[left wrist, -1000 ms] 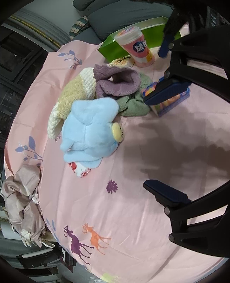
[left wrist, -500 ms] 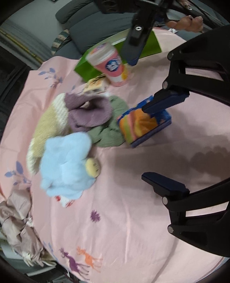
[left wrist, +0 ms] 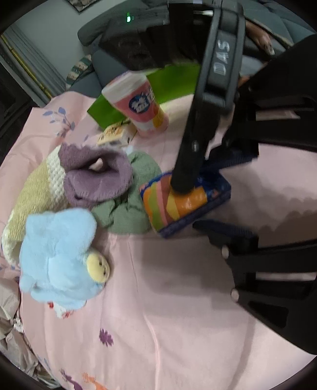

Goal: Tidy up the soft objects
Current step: 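Grasp the blue-orange snack box with the right gripper and lift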

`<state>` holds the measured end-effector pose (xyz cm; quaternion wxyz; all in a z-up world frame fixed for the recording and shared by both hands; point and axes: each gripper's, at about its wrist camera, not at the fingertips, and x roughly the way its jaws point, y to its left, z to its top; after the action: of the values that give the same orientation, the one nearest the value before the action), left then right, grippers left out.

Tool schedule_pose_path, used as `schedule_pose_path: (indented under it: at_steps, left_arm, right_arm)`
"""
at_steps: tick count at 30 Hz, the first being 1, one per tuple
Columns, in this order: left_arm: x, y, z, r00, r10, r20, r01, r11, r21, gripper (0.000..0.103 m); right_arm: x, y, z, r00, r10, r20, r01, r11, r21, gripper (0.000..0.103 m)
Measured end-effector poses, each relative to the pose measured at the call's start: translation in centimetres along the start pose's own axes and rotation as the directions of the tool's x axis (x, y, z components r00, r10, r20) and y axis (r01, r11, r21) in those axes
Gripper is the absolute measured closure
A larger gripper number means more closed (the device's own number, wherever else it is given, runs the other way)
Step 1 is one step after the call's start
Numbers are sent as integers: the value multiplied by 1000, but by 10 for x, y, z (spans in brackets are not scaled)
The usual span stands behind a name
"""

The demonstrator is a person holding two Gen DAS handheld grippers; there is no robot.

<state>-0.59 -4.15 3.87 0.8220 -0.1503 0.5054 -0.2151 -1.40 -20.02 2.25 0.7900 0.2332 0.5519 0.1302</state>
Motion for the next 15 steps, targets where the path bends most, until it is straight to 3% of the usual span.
schedule_pose_path:
  at_steps: [8,15]
  left_arm:
    - [-18,-38,4,991,31,134,-50,989,139,68]
    - [-49,-94,10,965,-17,263,-61,956,287,68]
  right_arm:
    - [-31,9,-2,995,13,101,-10,999,-30,55]
    - [-103,18,-6,957,23,289,3,996,-89,55]
